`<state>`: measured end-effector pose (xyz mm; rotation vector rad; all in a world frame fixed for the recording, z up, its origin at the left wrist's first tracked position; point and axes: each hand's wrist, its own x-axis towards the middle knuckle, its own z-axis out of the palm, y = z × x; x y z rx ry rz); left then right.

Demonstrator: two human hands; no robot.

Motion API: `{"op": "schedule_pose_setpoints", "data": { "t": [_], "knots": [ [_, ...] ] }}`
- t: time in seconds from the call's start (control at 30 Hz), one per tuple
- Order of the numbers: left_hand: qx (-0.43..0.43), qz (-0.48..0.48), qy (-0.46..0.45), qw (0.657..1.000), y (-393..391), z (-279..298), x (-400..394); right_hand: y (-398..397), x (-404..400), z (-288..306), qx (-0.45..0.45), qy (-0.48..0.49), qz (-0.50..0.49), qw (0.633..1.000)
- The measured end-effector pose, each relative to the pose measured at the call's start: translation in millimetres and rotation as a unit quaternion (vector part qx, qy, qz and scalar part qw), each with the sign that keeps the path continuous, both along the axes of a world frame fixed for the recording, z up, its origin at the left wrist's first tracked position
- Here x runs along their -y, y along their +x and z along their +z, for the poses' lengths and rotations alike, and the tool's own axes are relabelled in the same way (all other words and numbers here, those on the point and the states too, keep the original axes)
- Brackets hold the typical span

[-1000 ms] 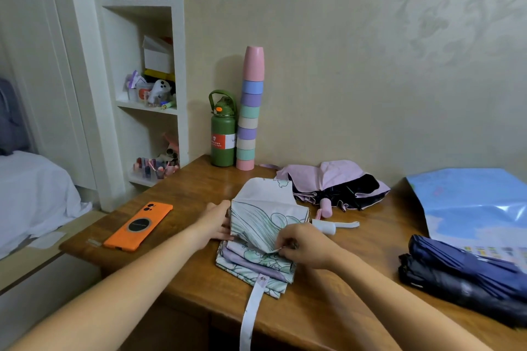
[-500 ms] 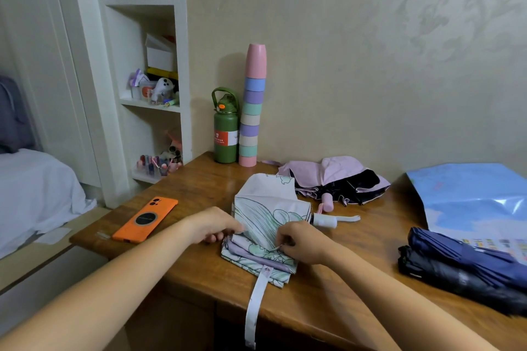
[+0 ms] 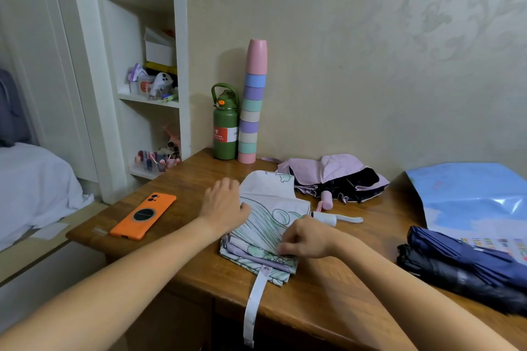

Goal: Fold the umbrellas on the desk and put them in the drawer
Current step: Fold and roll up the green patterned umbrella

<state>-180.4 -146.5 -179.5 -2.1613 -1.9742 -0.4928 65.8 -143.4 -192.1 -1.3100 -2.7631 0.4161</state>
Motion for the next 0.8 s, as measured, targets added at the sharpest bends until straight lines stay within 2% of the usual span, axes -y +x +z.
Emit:
{"op": "schedule_pose_setpoints", "data": {
  "t": [0.03,0.07,0.17,0.27,0.33,0.47,0.53,0.6,0.7,0.8],
  "knots": [
    [-0.04,-0.061,0.071,0.995,4,-2,1,0,0,1,-0.003,0.003,-0.004,1.0],
    [-0.055,-0.126,0.098,0.986,8,-6,-1,1,0,1,-0.007,0.003,-0.005,1.0],
    [-0.106,-0.235,0.057,0.965,15,-25,-11,-1,0,1,-0.015,-0.018,-0.01,1.0],
    [-0.119,-0.242,-0.014,0.963,18,-44,-18,-4,-2,4,-0.008,-0.023,-0.009,1.0],
    [-0.118,-0.238,-0.058,0.962,17,-57,-19,-8,-5,4,-0.008,0.02,-0.006,1.0],
    [-0.128,-0.233,-0.064,0.962,16,-71,-18,-11,-22,6,-0.111,0.141,-0.054,0.982],
    [-0.117,-0.239,-0.066,0.962,16,-72,-19,-9,-41,6,-0.171,0.176,-0.104,0.964],
    [-0.109,-0.246,-0.076,0.96,16,-72,-19,-9,-60,8,-0.19,0.182,-0.173,0.949],
    [-0.101,-0.249,-0.084,0.96,16,-74,-19,-11,-81,8,-0.14,0.098,-0.301,0.938],
    [-0.094,-0.254,-0.089,0.958,15,-73,-19,-11,-97,8,-0.111,0.014,-0.414,0.903]
  ]
}}
